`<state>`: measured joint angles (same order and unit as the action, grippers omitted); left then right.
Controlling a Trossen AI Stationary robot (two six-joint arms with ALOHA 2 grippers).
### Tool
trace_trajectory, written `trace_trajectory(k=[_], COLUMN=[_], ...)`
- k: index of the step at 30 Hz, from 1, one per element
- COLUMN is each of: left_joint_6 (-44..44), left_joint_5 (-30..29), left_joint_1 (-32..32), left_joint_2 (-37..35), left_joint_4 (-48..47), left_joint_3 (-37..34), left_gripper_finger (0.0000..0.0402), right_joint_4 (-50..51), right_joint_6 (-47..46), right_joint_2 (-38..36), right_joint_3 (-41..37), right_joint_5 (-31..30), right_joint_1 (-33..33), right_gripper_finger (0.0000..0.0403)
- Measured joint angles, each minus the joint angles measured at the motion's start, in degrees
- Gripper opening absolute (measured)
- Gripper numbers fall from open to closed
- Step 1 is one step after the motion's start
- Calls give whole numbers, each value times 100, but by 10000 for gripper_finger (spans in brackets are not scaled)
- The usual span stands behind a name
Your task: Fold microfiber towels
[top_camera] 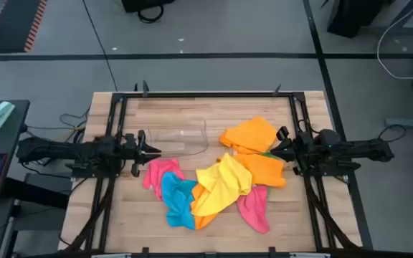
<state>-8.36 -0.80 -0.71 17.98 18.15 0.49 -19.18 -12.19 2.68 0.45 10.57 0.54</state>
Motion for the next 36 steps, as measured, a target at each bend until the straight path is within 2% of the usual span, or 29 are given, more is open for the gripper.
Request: trace_trajectory(k=[36], left_joint_6=[0], left_joint_5=[0], left_joint_1=[0], left_joint_2=[2], left_joint_4=[0], left_joint_3=[0], left_gripper_finger=[83], right_joint_4=[0], right_joint_6=[0], right_joint_2=[0], right_joint_3=[0], right_joint_5=[0], right_joint_1=[-2], right_gripper_finger=[37])
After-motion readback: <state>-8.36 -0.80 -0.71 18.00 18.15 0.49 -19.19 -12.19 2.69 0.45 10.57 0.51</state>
